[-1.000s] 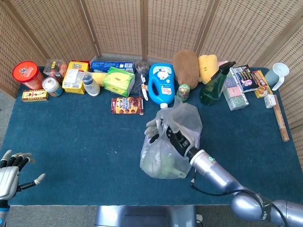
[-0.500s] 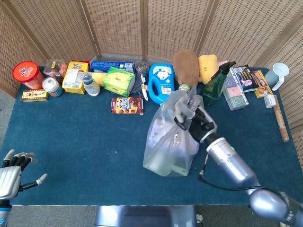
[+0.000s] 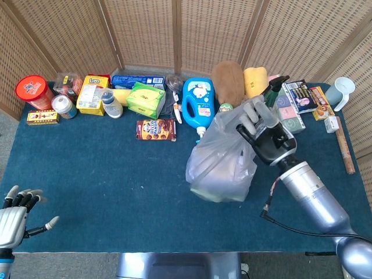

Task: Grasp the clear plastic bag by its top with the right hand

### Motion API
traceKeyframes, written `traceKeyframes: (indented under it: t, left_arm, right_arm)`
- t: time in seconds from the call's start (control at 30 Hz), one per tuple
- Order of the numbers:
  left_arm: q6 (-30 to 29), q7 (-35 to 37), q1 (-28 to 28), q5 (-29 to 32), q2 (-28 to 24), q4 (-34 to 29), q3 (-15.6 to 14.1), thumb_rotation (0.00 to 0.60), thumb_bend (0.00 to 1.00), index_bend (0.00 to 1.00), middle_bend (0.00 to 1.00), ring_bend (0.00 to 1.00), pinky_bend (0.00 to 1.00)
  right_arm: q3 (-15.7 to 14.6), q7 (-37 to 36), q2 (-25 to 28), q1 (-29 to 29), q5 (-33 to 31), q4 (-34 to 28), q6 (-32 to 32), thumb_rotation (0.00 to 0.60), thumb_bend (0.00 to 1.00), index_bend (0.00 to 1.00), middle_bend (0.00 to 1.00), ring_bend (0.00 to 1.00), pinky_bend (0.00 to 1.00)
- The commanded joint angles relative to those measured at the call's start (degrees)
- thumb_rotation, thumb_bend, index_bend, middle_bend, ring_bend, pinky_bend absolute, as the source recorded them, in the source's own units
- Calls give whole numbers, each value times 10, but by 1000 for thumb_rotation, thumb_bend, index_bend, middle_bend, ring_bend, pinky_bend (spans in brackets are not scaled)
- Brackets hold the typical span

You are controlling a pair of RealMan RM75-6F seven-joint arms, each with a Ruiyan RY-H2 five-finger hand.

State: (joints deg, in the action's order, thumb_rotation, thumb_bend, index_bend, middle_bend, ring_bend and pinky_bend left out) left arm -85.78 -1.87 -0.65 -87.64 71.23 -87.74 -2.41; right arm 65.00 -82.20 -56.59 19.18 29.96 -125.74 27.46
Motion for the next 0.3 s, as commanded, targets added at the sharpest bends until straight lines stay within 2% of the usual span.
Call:
traceKeyframes:
  t: [0.03,0.13,0.3]
  left_arm:
    - [-1,-2,0,-1,-1,-3,0,74,140,368,267,184,39]
    - [-1,-4,0,-2,-1,-5,-1,70,139,368,267,184,39]
    - [-4,-5,-3,-2,-3,-7,-1,75,140,368,267,184,39]
  right_arm:
    - [28,-20,-6,-20,11,2,-28,600,369,617,720,803,929]
    - [48,-25,-14,-30,21,5,-43,600,369,617,720,802,930]
    - [61,-24,-22,-39,25,9,-56,600,368,618,720,802,929]
